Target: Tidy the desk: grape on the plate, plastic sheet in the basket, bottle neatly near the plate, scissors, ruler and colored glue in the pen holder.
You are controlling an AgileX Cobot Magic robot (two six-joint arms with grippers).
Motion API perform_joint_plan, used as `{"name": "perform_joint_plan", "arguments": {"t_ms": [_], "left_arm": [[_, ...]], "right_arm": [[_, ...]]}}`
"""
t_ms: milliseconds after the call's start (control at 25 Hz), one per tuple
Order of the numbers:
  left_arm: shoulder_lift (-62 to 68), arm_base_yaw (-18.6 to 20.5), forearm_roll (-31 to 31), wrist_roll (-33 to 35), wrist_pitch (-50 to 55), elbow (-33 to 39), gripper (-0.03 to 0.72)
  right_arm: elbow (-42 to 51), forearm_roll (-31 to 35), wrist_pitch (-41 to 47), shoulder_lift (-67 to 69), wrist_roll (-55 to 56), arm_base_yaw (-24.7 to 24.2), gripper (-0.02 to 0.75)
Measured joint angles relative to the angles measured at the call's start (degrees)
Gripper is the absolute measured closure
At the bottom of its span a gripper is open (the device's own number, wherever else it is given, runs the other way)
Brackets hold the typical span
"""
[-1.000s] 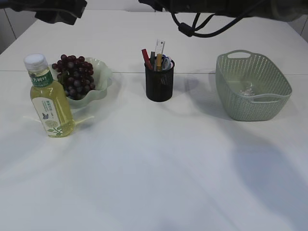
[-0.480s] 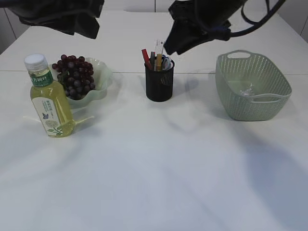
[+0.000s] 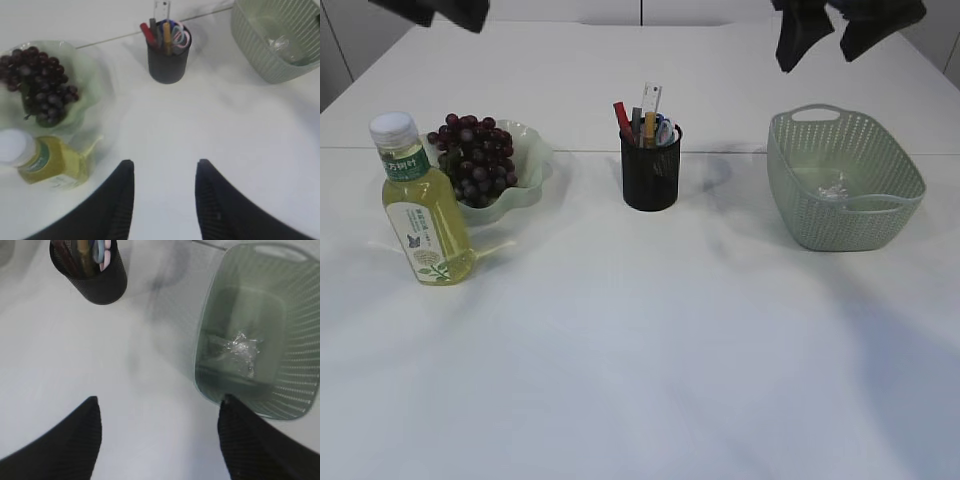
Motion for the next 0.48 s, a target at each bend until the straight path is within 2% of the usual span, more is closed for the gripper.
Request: {"name": "perform_joint_plan", "arguments": {"t_ms": [160,280,360,480], "left_arm": [[1.28,0.0,4.89,0.0,9.57,-2.05,0.388],[1.31,0.0,8.13,0.39,11.69,-2.62,0.388],[1.31,0.0,8.17,1.1,11.79,-2.88,0.388],[1.31,0.0,3.89,2.45,11.82,-2.88,0.388]], "right_arm": [[0.11,-0.65,0.14,-2.88,0.36,0.0,0.184],[2.77,-1.04,0.14,-6.0,0.36,0.0,0.208],[5.5,-2.06,0.14,-8.37,0.36,0.0,0.217],[11.1,-3.77,0.14,-12.99,0.77,0.0,0.221]]}}
